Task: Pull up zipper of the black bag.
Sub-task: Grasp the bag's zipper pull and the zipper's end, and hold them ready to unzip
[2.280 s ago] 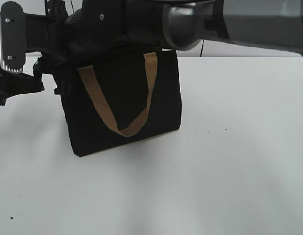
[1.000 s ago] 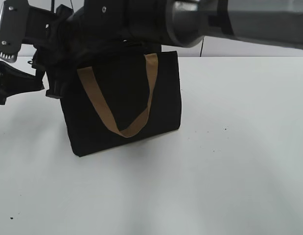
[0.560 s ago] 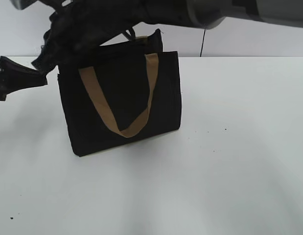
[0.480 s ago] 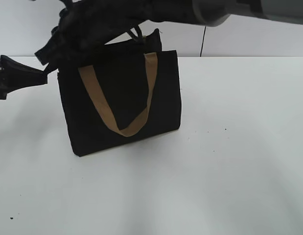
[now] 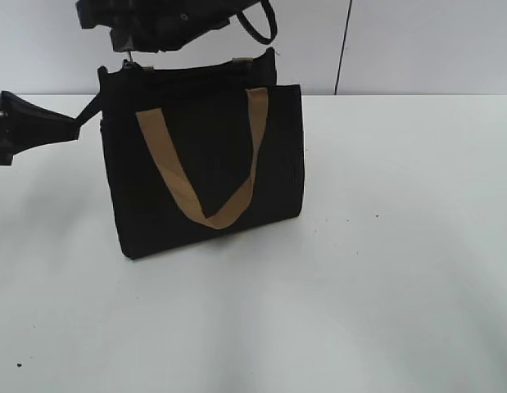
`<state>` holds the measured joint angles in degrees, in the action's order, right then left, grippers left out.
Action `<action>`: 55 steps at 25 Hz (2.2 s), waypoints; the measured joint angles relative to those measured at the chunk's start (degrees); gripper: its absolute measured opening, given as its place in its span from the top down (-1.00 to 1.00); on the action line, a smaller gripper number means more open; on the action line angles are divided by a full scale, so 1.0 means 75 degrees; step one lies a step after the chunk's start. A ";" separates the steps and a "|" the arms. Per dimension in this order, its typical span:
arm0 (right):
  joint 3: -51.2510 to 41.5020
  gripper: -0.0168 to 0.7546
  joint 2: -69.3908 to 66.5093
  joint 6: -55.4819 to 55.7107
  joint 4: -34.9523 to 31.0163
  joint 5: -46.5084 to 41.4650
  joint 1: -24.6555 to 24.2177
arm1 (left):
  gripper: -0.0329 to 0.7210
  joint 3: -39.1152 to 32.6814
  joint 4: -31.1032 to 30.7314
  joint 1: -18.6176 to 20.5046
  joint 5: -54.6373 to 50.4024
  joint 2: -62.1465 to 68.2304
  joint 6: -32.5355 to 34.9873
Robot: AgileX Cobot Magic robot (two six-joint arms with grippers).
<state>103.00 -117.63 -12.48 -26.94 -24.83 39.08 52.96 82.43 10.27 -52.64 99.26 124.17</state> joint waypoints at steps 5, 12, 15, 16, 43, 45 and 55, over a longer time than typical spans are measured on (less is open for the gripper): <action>0.0000 0.95 0.0000 0.0193 -0.0024 -0.0136 -0.0080 | 0.85 0.0000 -0.0026 0.0000 0.0118 0.0000 0.0000; 0.0000 0.95 0.0055 0.0222 -0.0039 -0.0380 -0.0367 | 0.85 0.0000 -0.0104 0.0025 0.0187 0.0000 -0.0046; 0.0000 0.95 0.0055 0.0256 -0.0148 -0.0475 -0.0542 | 0.85 0.0000 -0.0122 0.0218 0.0082 -0.0034 -0.0222; 0.0000 0.95 0.0055 0.0264 -0.0170 -0.0511 -0.0598 | 0.85 0.0000 -0.0128 0.0328 0.0065 -0.0067 -0.0289; 0.0000 0.95 0.0107 0.0160 0.0721 -0.1344 -0.1715 | 0.86 -0.0006 -0.0554 0.1358 -0.0086 -0.0738 -0.0762; 0.0000 0.95 0.0113 0.0137 0.0707 -0.1345 -0.1715 | 0.86 -0.0006 -0.0569 0.1358 -0.0113 -0.0738 -0.0762; 0.0007 -0.39 0.0827 -0.0419 0.0685 -0.1472 -0.1767 | 0.27 -0.0006 -0.0358 0.1371 -0.0439 -0.0738 -0.0973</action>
<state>103.05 -111.43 -15.62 -21.80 -35.88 25.83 52.91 79.74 20.56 -55.93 93.73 116.87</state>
